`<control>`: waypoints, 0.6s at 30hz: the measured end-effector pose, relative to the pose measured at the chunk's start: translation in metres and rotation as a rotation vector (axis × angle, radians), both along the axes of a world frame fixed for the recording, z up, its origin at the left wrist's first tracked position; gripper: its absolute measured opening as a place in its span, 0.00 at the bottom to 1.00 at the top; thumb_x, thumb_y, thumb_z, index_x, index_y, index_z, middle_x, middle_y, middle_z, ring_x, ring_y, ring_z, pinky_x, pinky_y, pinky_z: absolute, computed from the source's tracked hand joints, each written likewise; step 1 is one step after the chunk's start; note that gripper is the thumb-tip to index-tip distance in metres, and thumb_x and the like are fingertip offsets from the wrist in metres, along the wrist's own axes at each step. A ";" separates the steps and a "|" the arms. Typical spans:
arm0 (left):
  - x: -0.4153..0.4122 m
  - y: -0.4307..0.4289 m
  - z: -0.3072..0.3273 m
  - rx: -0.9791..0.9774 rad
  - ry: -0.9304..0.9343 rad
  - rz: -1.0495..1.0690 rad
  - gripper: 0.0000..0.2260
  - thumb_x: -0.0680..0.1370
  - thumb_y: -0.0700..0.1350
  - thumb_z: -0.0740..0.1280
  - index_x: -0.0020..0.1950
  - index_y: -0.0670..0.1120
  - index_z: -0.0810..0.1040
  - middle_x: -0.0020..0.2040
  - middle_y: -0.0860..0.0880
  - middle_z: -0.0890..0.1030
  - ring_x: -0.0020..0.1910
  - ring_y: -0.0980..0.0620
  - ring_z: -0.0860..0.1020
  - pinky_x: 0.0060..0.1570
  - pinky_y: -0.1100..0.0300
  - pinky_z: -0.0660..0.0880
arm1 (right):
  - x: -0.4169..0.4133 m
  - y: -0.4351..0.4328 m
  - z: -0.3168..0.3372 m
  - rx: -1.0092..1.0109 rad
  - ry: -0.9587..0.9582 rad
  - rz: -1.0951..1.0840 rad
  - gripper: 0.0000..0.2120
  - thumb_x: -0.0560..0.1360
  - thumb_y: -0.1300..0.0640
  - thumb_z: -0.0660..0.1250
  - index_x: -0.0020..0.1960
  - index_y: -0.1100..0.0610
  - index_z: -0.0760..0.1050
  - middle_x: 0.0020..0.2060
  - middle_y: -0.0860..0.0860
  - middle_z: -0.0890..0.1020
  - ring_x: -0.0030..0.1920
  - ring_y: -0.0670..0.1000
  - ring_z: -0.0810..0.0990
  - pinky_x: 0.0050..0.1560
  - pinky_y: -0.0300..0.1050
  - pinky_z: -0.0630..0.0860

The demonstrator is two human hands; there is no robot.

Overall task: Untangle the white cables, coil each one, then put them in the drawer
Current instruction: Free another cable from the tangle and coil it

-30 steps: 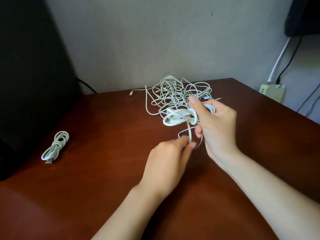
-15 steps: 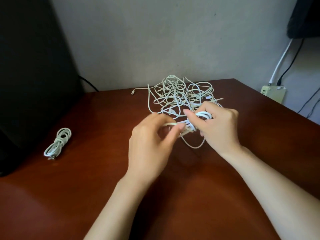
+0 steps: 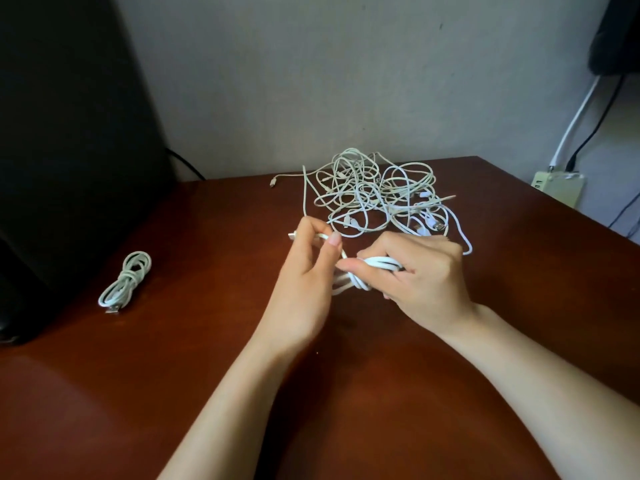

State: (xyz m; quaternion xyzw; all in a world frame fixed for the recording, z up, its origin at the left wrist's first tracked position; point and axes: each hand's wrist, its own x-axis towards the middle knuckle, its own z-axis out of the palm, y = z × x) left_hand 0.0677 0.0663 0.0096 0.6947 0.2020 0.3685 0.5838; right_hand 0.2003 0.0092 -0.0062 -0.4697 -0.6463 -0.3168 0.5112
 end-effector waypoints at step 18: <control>0.012 -0.011 -0.017 0.087 0.045 0.109 0.17 0.83 0.46 0.57 0.36 0.44 0.73 0.29 0.56 0.73 0.30 0.59 0.68 0.31 0.67 0.67 | 0.007 0.000 -0.004 0.019 -0.207 -0.067 0.19 0.75 0.56 0.70 0.28 0.64 0.74 0.22 0.53 0.73 0.22 0.54 0.69 0.25 0.42 0.67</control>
